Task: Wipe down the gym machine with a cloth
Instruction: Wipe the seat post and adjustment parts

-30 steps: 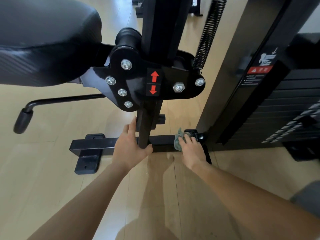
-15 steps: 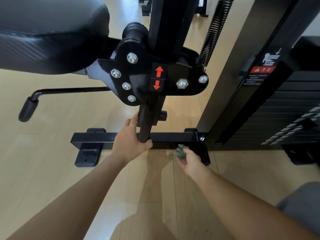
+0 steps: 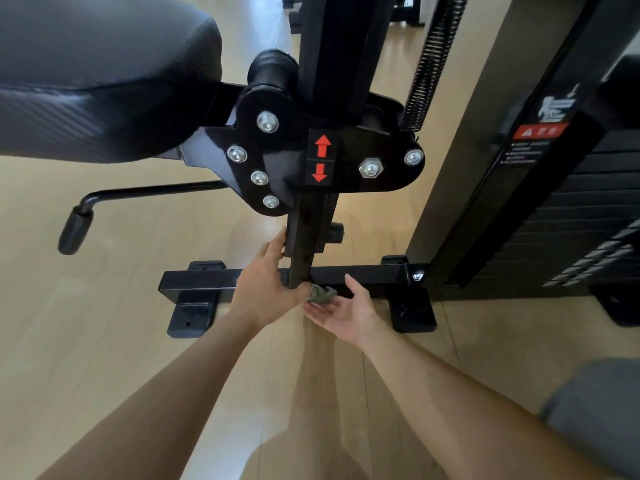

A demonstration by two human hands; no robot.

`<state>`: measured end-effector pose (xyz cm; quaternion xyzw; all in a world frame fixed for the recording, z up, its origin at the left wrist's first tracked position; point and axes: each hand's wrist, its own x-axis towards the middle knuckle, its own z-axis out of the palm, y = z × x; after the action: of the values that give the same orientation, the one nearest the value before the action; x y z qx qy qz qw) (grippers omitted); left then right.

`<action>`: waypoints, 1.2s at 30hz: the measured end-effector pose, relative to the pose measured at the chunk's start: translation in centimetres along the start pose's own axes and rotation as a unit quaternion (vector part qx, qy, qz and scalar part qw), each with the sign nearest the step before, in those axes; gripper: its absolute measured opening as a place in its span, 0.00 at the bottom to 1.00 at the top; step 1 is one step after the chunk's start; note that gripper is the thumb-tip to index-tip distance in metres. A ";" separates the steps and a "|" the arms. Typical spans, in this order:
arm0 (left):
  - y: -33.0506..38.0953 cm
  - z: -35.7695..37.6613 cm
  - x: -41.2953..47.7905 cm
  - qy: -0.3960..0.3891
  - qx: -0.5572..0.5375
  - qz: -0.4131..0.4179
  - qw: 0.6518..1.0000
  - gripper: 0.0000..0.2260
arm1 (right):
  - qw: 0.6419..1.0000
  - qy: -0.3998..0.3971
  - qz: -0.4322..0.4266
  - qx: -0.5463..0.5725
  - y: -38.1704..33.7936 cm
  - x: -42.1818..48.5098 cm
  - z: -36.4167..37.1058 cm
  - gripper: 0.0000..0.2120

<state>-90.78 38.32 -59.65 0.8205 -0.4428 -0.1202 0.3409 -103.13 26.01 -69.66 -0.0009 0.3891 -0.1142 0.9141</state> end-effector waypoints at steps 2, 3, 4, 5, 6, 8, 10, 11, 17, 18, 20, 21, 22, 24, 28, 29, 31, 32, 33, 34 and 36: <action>0.0 -0.1 0.0 0.003 -0.008 0.001 1.000 0.44 | 0.999 0.020 -0.015 0.031 -0.7 -0.1 -0.2 0.26; 0.0 -0.1 0.0 0.007 -0.011 0.000 1.000 0.42 | 0.998 0.035 -0.030 0.051 -1.2 0.0 -0.4 0.25; 0.0 -0.1 0.0 0.010 -0.013 -0.001 1.000 0.41 | 0.995 0.049 -0.050 0.070 -1.6 0.0 -0.6 0.24; 0.0 0.0 0.0 0.014 -0.013 -0.003 1.000 0.40 | 0.992 0.066 -0.072 0.082 -2.1 0.0 -0.8 0.24; 0.0 0.1 0.0 0.019 -0.012 -0.003 1.000 0.39 | 0.988 0.086 -0.094 0.091 -2.5 0.1 -1.0 0.23; -0.1 0.2 0.1 0.031 -0.008 -0.005 0.999 0.37 | 0.980 0.116 -0.130 0.094 -3.2 -0.3 -1.2 0.21; -0.1 0.3 0.2 0.035 -0.010 -0.012 0.999 0.36 | 0.973 0.145 -0.158 0.089 -3.8 -0.9 -1.6 0.18; -0.1 0.4 0.2 0.035 -0.007 -0.016 0.999 0.36 | 0.969 0.162 -0.168 0.080 -4.1 -1.2 -1.9 0.17; 0.9 1.3 0.8 0.066 0.005 -0.046 0.997 0.31 | 0.949 0.240 -0.202 0.039 -5.0 -4.6 -6.5 0.17; 1.2 1.4 1.0 0.071 0.003 -0.052 0.996 0.31 | 0.947 0.237 -0.209 0.052 -5.6 -5.4 -7.4 0.18; 1.6 1.6 1.3 0.079 0.002 -0.062 0.995 0.30 | 0.949 0.210 -0.220 0.076 -7.4 -7.0 -8.3 0.19; 1.9 1.8 1.3 0.081 0.003 -0.066 0.995 0.30 | 0.950 0.200 -0.225 0.088 -8.5 -7.4 -8.5 0.19; 2.2 2.0 1.3 0.081 0.005 -0.069 0.994 0.30 | 0.950 0.187 -0.225 0.106 -9.5 -8.0 -8.4 0.19; 2.7 2.3 1.2 0.079 0.017 -0.077 0.994 0.32 | 0.955 0.163 -0.213 0.124 -10.8 -8.9 -8.1 0.19; 3.8 2.0 1.1 0.061 0.022 -0.107 0.992 0.34 | 0.963 0.111 -0.214 0.123 -10.9 -11.0 -6.9 0.17; 4.1 1.9 1.2 0.057 0.018 -0.119 0.991 0.33 | 0.963 0.097 -0.219 0.122 -10.9 -11.5 -6.4 0.17; 4.8 1.6 1.3 0.048 0.009 -0.138 0.989 0.32 | 0.962 0.074 -0.228 0.129 -10.9 -12.6 -5.1 0.15; 5.2 1.5 1.4 0.040 0.009 -0.145 0.989 0.31 | 0.961 0.066 -0.233 0.130 -11.0 -13.3 -4.4 0.13; 5.5 1.3 1.4 0.028 0.007 -0.154 0.988 0.31 | 0.961 0.061 -0.237 0.129 -11.1 -13.9 -3.7 0.12; 5.9 1.1 1.4 0.016 0.004 -0.165 0.986 0.30 | 0.961 0.056 -0.238 0.128 -11.2 -14.8 -3.0 0.10; 6.5 0.7 1.3 -0.002 0.001 -0.179 0.984 0.28 | 0.962 0.039 -0.236 0.133 -11.3 -16.4 -1.8 0.12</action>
<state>-94.53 34.49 -55.67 0.8867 -0.2893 -0.1809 0.3121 -117.75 18.58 -58.21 0.0331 0.3942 -0.3770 0.8375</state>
